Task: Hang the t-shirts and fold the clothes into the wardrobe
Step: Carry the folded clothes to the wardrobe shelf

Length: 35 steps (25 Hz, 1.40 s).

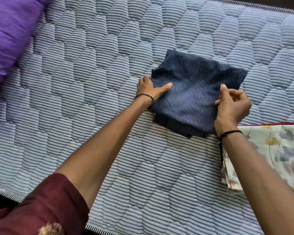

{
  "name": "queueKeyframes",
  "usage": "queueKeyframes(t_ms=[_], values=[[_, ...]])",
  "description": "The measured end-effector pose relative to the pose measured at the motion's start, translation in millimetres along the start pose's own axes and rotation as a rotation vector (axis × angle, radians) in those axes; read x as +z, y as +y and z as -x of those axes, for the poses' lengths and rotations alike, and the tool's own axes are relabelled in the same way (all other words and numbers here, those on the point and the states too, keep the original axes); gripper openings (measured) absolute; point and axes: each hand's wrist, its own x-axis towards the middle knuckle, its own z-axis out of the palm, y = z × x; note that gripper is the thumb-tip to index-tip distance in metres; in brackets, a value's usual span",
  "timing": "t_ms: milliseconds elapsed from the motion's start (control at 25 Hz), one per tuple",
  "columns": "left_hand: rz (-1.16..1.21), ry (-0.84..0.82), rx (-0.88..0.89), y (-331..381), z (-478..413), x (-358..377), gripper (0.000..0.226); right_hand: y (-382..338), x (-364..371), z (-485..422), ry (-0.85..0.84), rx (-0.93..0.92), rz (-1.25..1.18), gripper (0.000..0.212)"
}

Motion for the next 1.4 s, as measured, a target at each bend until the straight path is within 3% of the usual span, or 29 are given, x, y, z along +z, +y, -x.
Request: queueKeyframes(t_ms=[120, 200, 400, 480, 560, 600, 760, 840, 1000, 1160, 1400], values=[[0.047, -0.092, -0.026, 10, -12, 4, 0.128, 9, 0, -11, 0.142, 0.023, 0.006, 0.039], [0.08, -0.156, -0.055, 15, -17, 8, 0.129, 18, 0, -17, 0.158, 0.072, 0.095, 0.057], [0.334, -0.263, -0.08, 15, -22, 7, 0.08, 23, -2, -19, -0.135, 0.205, 0.056, 0.076], [0.443, -0.348, -0.176, 12, -15, 2, 0.094, 22, -1, -28, -0.223, 0.293, -0.087, 0.087], [0.533, -0.401, -0.232, 1, -5, -2, 0.131, 21, 2, -37, -0.336, 0.378, -0.136, 0.102], [0.55, -0.388, -0.242, -4, 2, -4, 0.135, 18, 3, -38, -0.418, 0.402, -0.131, 0.102], [0.658, -0.318, -0.237, -36, 17, -15, 0.084, 5, 15, -21, -0.761, 0.476, -0.164, 0.062], [0.723, -0.331, -0.24, -46, 26, -22, 0.081, 2, 18, -10, -0.832, 0.492, -0.174, 0.046], [0.914, -0.489, -0.293, -66, 42, -41, 0.045, -6, 26, 15, -0.911, 0.43, -0.15, 0.023], [1.091, -0.559, -0.288, -87, 61, -54, 0.039, -9, 37, 31, -0.974, 0.417, -0.086, 0.013], [1.24, -0.619, -0.295, -133, 91, -70, 0.082, -6, 39, 64, -1.091, 0.432, -0.117, 0.02]])
